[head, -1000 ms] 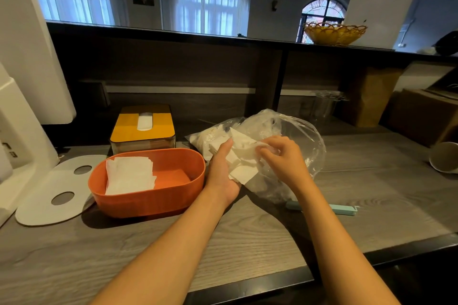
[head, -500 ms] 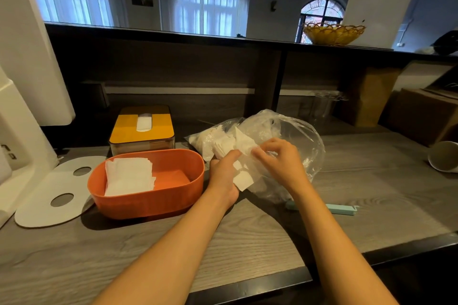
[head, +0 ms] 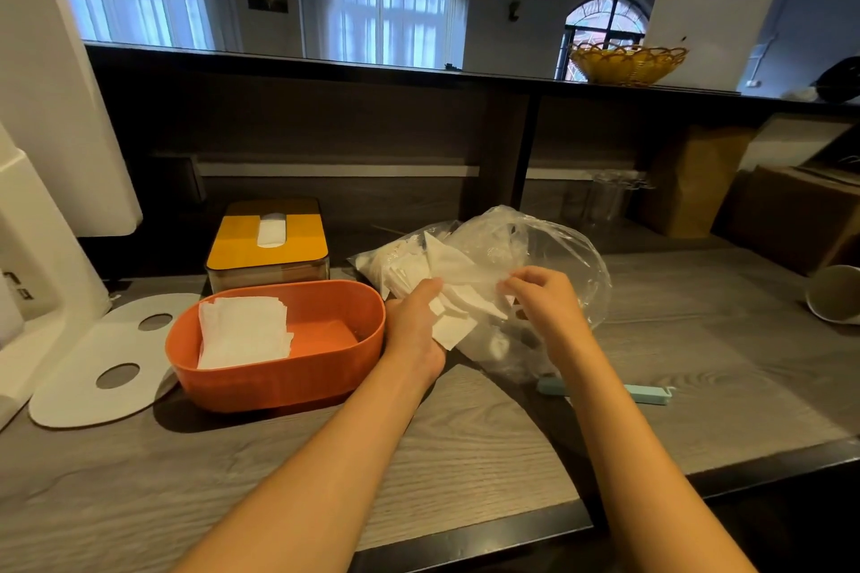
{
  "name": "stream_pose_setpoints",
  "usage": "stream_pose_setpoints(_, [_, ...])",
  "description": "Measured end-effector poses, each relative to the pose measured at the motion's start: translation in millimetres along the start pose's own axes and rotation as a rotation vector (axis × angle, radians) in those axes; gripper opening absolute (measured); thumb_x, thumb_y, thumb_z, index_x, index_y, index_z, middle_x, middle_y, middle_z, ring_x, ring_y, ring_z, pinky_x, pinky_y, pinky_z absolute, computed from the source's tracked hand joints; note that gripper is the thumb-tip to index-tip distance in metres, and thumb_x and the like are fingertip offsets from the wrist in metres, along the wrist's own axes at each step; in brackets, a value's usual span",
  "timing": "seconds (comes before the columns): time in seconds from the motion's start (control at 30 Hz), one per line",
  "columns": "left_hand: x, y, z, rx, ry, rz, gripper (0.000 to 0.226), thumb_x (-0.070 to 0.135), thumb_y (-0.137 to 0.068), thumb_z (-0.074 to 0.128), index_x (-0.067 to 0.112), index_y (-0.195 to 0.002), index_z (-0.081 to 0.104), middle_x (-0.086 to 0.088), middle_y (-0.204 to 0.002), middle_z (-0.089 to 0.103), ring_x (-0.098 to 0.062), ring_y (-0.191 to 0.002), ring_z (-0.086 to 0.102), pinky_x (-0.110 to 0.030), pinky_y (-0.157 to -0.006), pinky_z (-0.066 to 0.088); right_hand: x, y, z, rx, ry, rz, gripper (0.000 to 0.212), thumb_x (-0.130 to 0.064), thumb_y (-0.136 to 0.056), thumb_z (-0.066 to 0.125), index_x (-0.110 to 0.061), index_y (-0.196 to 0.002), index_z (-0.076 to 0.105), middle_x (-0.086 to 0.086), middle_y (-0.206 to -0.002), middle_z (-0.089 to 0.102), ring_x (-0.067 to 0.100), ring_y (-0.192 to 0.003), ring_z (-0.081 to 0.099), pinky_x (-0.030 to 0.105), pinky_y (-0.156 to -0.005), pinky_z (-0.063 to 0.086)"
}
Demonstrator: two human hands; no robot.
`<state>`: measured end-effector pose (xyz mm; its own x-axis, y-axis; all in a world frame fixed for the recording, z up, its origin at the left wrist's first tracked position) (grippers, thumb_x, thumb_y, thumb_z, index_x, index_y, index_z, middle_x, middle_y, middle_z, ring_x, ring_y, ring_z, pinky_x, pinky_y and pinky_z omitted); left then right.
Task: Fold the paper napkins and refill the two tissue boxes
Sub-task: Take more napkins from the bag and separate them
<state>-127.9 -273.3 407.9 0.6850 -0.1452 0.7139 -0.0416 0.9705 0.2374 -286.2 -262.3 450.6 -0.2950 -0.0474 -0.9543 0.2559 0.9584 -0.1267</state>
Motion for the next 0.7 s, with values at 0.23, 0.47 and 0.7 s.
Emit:
stream_pose_setpoints(0.23, [1.1,1.6,3.9,-0.057,-0.101,0.035,0.023,-0.001,-0.091,0.065,0.016,-0.106,0.061,-0.017,-0.104,0.070,-0.035,-0.091,0.070,-0.053,-0.085,0.058,-19.6,6.5,-3.0,-0.056,-0.309,-0.224,0.035,-0.039,-0.081,0.052,-0.022,-0.103,0.074,-0.003,-0.114,0.071,0.017,-0.108,0.063,0.029,-0.086,0.047])
stream_pose_setpoints(0.47, [5.0,4.8,7.4,-0.080,-0.144,0.054,0.023,0.000,-0.091,0.063,0.018,-0.102,0.053,-0.015,-0.105,0.066,-0.036,-0.100,0.067,-0.056,-0.092,0.055,-9.5,3.7,7.5,-0.166,0.034,-0.092,0.008,-0.028,-0.091,0.070,-0.027,-0.099,0.068,-0.010,-0.097,0.067,0.007,-0.089,0.063,0.016,-0.067,0.047])
stream_pose_setpoints(0.7, [5.6,8.5,8.7,-0.148,0.061,-0.079,0.020,0.013,-0.099,0.046,0.007,-0.105,0.064,-0.019,-0.100,0.071,-0.035,-0.092,0.067,-0.048,-0.086,0.053,-5.6,4.7,-0.5,-0.123,0.022,0.002,0.012,-0.019,-0.086,0.075,-0.014,-0.097,0.073,0.000,-0.095,0.072,0.016,-0.085,0.069,0.022,-0.062,0.054])
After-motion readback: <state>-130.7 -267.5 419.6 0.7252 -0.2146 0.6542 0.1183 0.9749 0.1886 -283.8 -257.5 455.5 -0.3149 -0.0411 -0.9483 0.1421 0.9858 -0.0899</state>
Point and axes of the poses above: each hand's wrist, its own y-axis away from the middle knuckle, its own z-axis out of the palm, x = y × z, the point moved 5 cm from there along -y, towards the middle knuckle
